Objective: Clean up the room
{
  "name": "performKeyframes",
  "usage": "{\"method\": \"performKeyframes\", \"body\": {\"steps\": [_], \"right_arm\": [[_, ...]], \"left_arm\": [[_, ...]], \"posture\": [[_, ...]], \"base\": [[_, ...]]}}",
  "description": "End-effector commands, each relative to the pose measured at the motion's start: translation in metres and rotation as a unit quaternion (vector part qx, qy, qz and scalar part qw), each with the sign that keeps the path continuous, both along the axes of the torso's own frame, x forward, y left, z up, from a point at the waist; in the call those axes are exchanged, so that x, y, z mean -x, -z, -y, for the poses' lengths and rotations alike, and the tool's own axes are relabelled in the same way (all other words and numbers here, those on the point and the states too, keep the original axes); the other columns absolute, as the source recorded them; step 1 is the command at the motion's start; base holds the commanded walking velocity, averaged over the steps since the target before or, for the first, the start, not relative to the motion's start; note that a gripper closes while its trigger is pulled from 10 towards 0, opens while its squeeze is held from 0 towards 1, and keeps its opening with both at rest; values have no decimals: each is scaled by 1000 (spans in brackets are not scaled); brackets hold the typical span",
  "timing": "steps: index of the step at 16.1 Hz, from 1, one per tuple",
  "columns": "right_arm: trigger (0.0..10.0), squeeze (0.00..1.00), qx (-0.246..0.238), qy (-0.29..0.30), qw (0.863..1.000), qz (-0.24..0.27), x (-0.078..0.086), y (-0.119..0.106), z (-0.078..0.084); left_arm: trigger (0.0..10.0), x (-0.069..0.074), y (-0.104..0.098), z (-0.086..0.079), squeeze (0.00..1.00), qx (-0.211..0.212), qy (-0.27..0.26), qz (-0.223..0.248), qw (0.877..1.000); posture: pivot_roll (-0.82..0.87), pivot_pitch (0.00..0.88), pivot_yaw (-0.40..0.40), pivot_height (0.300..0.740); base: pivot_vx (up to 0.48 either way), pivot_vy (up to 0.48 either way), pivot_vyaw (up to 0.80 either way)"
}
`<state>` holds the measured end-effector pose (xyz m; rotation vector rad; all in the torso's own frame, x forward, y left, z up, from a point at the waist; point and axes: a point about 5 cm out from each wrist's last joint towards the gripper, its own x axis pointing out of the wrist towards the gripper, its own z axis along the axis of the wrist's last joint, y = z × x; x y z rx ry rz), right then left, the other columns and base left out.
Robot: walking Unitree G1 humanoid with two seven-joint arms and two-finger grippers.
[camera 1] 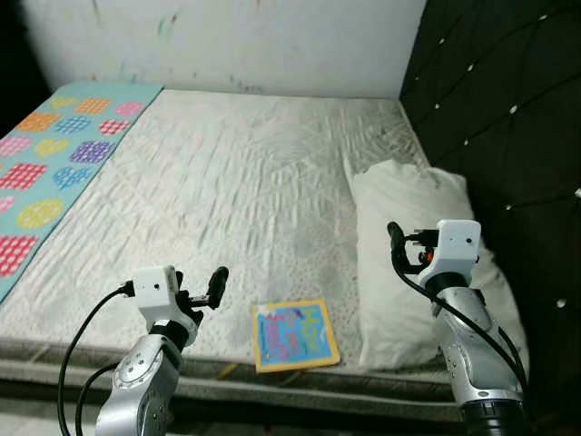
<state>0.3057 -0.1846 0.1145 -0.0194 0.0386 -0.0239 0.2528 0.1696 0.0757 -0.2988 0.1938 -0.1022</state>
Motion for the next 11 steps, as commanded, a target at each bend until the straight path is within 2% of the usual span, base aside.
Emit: {"method": "performKeyframes", "body": {"steps": [1, 4, 9, 11], "right_arm": [[10000, 0, 0, -2, 1000, 6, 0, -3, -1], [10000, 0, 2, -5, 1000, 7, 1, -2, -1], [10000, 0, 11, -10, 1000, 7, 0, -3, 0], [10000, 0, 15, -11, 1000, 8, 0, -3, 0]], "left_arm": [[10000, 2, 0, 0, 0, -3, 2, 1, 1000], [10000, 2, 0, -1, 0, -3, -2, 1, 1000], [10000, 3, -3, -5, 0, 1, -2, 17, 1000], [10000, 5, -4, -4, 0, 6, 8, 24, 1000]], "posture": [[-143, 0, 3, 635], [-143, 0, 2, 600], [-147, 0, -1, 600], [-147, 0, -1, 600]], "base": [[0, 0, 0], [0, 0, 0], [0, 0, 0], [259, 0, 0]]}}
